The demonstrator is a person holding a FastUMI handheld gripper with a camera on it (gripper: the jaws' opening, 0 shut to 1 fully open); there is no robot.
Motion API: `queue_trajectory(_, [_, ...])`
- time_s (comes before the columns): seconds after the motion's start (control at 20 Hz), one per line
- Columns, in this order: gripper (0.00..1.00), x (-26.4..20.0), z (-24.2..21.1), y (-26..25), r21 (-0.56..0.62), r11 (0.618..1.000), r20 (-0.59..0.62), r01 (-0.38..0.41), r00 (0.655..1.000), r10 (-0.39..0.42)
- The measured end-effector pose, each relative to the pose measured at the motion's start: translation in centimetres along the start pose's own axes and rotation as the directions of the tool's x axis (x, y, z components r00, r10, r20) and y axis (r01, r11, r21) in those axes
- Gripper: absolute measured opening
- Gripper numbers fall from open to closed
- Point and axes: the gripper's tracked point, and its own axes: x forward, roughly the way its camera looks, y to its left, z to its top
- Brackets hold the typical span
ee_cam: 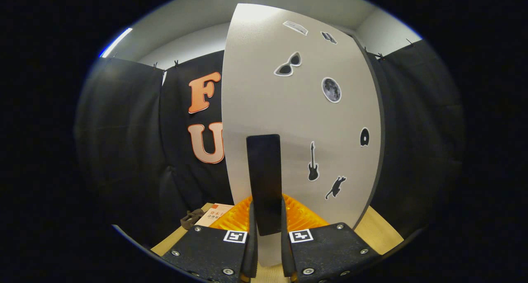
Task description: Open the shoe cabinet door, grab the shoes and put them into the shoe cabinet, then close the shoe cabinet door.
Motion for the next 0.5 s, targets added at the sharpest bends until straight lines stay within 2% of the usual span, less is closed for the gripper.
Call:
queue_trajectory(0.45, [0.22, -3.2, -0.2, -3.3, 0.000, 0.995, -0.004, 0.100, 0.995, -0.100])
queue_trajectory(0.5, [0.19, -3.4, -0.2, -3.6, 0.004, 0.994, -0.002, 0.111, 0.994, -0.111])
